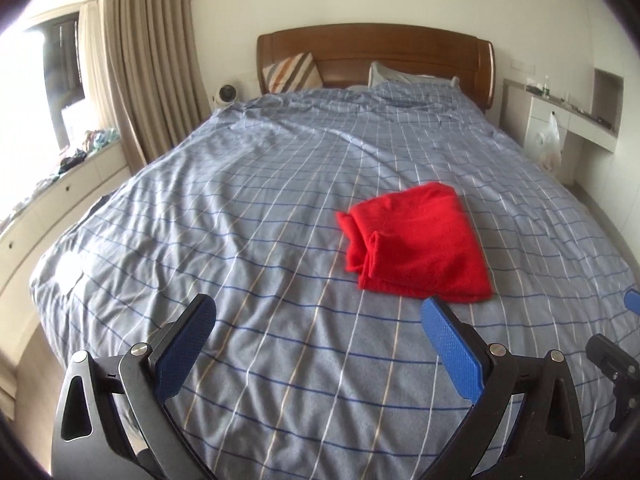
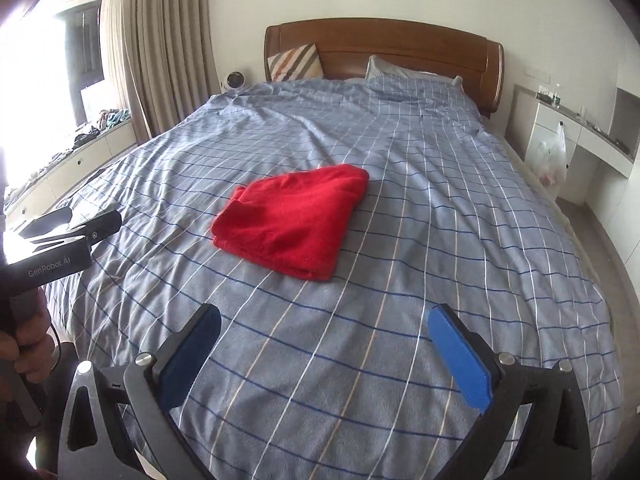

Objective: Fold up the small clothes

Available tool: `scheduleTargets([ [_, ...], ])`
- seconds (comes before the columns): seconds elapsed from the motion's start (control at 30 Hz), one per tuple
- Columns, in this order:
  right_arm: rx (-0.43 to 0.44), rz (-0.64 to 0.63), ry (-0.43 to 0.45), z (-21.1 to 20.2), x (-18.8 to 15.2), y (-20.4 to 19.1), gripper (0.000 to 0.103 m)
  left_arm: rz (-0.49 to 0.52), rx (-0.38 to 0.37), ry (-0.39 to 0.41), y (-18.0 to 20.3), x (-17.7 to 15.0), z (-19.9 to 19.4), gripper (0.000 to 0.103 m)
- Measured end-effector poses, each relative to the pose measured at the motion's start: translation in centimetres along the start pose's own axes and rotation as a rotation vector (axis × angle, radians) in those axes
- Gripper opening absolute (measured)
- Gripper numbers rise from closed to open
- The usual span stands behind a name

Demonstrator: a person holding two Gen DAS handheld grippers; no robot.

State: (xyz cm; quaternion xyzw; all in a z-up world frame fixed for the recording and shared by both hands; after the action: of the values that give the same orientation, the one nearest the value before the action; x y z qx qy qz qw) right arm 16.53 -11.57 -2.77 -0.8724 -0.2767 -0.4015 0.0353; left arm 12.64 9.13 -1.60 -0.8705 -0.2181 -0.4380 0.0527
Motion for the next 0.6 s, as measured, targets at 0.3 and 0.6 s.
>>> scheduleTargets([
  [0.3,-0.031,0.031,-0.02,-1.7,-1.1,-0.4,0.102,0.065,0.038,-0.048,1.1,-2.3,-2.1,0.103],
  [0.6,-0.033,0.012,-0.057,-2.3,-1.5,-1.6,0.102,0.096,0.038,-0.089,1.5,-4.0,-3.0,0.103],
])
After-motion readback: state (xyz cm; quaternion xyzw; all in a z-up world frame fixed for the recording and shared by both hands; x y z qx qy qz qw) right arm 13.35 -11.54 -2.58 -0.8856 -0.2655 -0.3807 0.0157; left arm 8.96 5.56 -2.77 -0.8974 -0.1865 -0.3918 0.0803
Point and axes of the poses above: each gripper's, at about its wrist camera, not at the fingertips, and z roughly the way its jaws point, y to its right, x to its top, the point moved 2 cm from there along z, roughly the way its jaws point, and after that the axes turned 13 degrees about -z, right-handed, at the moved point
